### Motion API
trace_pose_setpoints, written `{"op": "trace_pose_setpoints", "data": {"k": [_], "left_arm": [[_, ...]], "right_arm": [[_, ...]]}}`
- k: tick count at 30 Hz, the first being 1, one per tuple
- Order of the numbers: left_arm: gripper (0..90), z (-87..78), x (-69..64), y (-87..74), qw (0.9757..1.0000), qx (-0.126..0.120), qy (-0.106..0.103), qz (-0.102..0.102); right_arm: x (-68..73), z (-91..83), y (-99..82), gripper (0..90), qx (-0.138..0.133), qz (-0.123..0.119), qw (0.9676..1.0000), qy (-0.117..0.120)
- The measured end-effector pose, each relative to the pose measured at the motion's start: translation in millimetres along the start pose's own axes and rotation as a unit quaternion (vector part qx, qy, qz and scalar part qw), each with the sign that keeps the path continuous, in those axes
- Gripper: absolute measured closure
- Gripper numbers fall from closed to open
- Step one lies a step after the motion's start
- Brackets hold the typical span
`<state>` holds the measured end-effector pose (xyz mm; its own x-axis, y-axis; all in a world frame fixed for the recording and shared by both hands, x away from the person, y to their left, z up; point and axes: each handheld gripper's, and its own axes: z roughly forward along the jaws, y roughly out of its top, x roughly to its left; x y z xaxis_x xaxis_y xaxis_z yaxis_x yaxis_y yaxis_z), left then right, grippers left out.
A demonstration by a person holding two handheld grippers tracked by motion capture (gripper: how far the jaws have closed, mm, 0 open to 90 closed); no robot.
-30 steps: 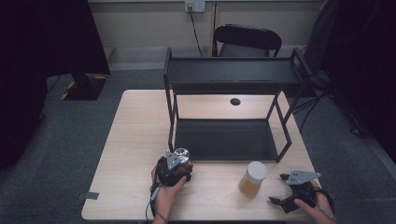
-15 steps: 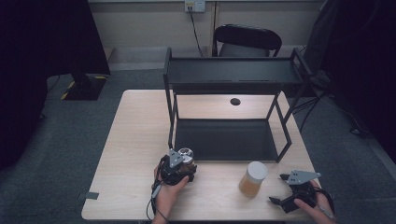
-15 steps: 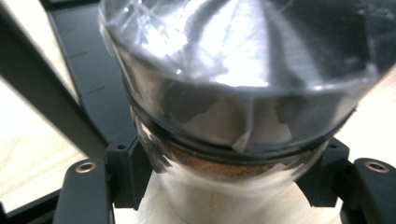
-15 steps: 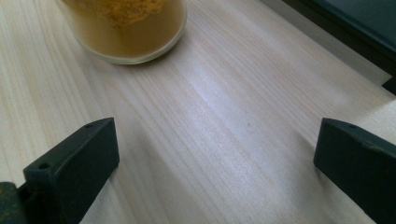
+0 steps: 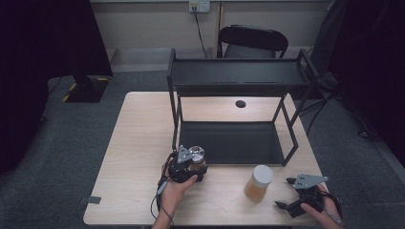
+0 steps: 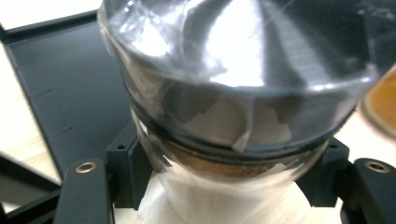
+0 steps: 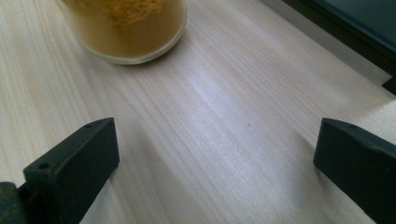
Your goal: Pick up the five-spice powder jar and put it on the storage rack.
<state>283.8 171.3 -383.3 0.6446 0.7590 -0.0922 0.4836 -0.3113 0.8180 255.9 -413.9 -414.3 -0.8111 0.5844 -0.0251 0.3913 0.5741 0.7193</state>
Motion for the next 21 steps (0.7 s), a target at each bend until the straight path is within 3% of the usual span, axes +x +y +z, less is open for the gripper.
{"op": "trace_pose_setpoints", "data": {"k": [11, 21], "left_arm": [[30.9, -6.1, 4.9, 31.0, 0.9997, 0.0, -0.019, 0.013], [30.9, -13.4, 6.7, 57.1, 0.9994, -0.008, -0.023, 0.025]], "right_arm": [[0.0, 0.0, 0.0, 0.0, 0.0, 0.0, 1.0, 0.0], [0.0, 0.0, 0.0, 0.0, 0.0, 0.0, 1.0, 0.0]]}}
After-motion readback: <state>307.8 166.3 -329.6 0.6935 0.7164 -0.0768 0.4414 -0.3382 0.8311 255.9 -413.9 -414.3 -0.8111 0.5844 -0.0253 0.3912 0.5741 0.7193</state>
